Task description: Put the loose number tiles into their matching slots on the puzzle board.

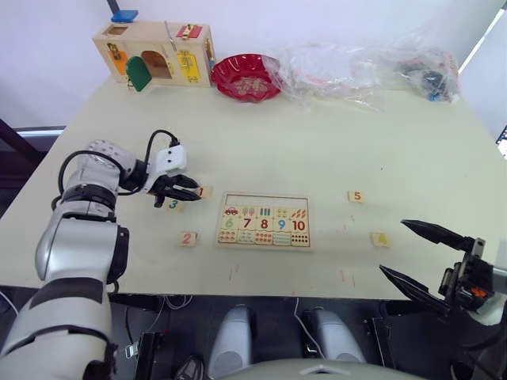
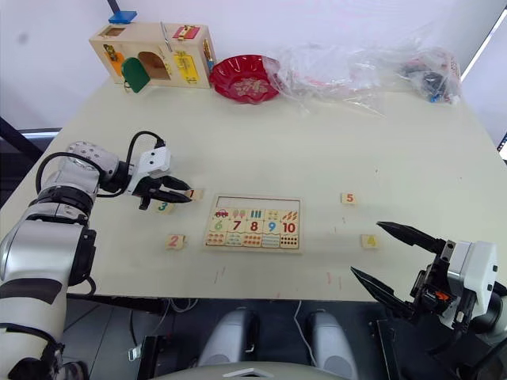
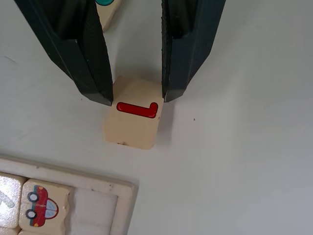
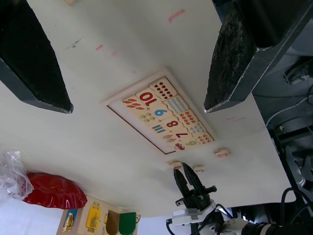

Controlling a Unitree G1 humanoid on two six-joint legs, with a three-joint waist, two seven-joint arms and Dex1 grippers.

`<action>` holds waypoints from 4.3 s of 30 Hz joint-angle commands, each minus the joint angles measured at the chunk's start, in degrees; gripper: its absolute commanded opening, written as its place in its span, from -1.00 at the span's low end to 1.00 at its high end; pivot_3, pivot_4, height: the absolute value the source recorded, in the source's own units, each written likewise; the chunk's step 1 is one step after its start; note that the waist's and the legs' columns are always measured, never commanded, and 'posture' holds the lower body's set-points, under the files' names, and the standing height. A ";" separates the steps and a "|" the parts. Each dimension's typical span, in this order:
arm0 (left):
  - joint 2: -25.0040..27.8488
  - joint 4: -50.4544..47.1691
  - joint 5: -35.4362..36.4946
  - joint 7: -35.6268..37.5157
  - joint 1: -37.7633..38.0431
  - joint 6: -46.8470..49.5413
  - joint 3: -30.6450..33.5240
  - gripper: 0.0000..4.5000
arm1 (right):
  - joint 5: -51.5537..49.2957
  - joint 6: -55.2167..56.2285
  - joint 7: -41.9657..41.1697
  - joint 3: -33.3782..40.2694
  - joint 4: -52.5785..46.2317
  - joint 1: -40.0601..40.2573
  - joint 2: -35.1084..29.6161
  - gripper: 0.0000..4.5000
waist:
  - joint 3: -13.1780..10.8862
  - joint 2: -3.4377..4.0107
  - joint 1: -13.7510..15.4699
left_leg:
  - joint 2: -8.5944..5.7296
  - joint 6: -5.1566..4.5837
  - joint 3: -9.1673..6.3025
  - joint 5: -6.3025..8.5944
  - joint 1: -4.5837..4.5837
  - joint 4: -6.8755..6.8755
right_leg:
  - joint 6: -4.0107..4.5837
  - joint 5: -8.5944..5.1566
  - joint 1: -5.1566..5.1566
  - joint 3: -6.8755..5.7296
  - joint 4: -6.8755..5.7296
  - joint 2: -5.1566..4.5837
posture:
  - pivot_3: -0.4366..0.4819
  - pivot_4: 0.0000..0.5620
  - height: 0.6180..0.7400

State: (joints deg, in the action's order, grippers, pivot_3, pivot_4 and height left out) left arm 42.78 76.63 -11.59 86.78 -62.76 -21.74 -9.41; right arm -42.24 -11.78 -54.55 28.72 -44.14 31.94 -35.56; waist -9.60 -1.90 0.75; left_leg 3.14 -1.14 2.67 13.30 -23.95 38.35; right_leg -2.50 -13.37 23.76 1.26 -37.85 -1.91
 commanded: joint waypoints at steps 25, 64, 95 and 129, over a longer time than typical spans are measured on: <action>7.75 -61.84 8.94 -2.96 26.65 40.30 2.50 -0.58 | 0.09 1.15 -1.63 -3.45 -0.36 -2.39 -1.42 1.00 | 0.01 0.02 0.04 | 0.05 0.00 0.01 0.00 0.09 0.01 | 0.18 -0.13 -0.02 0.02 -0.08 0.01 | -0.05 -0.47 1.00; 12.50 -32.15 28.41 5.72 17.44 10.92 -12.11 0.77 | -1.56 0.96 -4.90 -3.35 0.54 -1.92 -4.10 1.00 | 0.02 0.02 0.09 | 0.02 0.00 0.04 0.00 0.09 0.02 | 0.17 -0.14 -0.05 0.04 -0.05 -0.01 | -0.05 -0.47 1.00; 8.91 -19.65 25.60 5.72 13.95 1.21 -15.99 0.23 | -1.48 1.40 -4.46 -2.06 -0.99 0.87 -3.58 1.00 | 0.03 0.00 0.07 | 0.02 0.00 0.03 0.00 0.08 0.03 | 0.20 -0.13 -0.05 0.03 -0.05 0.00 | -0.05 -0.47 1.00; 17.52 -51.74 29.76 5.72 13.68 27.13 -12.39 -0.59 | 2.49 -0.20 6.04 -0.09 -2.02 -0.76 -0.22 1.00 | 0.04 0.00 0.05 | 0.03 0.00 0.04 0.00 0.06 0.04 | 0.21 -0.13 -0.05 0.03 -0.05 -0.04 | -0.05 -0.47 1.00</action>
State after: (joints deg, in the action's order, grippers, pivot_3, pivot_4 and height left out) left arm 59.07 30.17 18.19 90.77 -47.65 -0.45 -23.58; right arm -40.58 -11.84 -50.27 29.00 -44.47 31.83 -35.64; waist -9.56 -1.90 0.80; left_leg 3.17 -1.13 2.71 13.30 -23.89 38.38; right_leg -2.29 -13.50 23.72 1.30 -37.90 -1.94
